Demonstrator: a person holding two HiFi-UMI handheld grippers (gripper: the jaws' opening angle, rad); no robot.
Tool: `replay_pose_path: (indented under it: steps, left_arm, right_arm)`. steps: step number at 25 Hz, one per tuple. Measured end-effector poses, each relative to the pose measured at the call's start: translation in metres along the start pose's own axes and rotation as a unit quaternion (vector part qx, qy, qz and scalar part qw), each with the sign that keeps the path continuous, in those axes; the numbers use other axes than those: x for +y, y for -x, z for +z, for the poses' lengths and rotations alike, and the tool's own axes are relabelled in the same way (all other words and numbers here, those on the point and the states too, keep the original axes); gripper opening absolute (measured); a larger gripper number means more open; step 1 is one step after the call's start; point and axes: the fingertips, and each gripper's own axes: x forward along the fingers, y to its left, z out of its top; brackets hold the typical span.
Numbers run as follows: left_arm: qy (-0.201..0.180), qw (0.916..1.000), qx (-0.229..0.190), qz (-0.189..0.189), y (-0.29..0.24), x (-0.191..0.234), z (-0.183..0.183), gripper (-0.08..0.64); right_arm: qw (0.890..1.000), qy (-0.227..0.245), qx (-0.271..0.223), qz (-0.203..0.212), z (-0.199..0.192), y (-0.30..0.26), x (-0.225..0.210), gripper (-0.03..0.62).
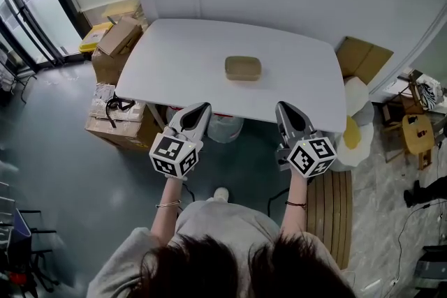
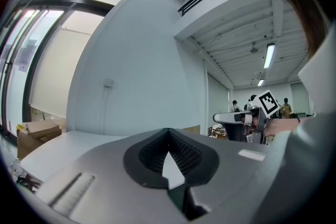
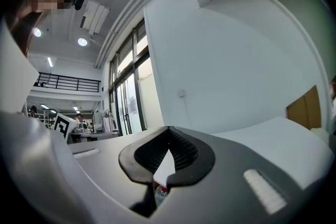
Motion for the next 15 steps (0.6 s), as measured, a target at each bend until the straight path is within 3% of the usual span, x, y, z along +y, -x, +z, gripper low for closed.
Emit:
replay_pose_path:
  steps: [15]
  left_arm:
    - [0.005, 0.9997, 0.007, -0.023, -0.028, 0.030, -0.007, -0.011]
  right_arm:
    - [1.000, -0.013, -0.001, -0.028, -0.010, -0.031, -0.015, 0.014]
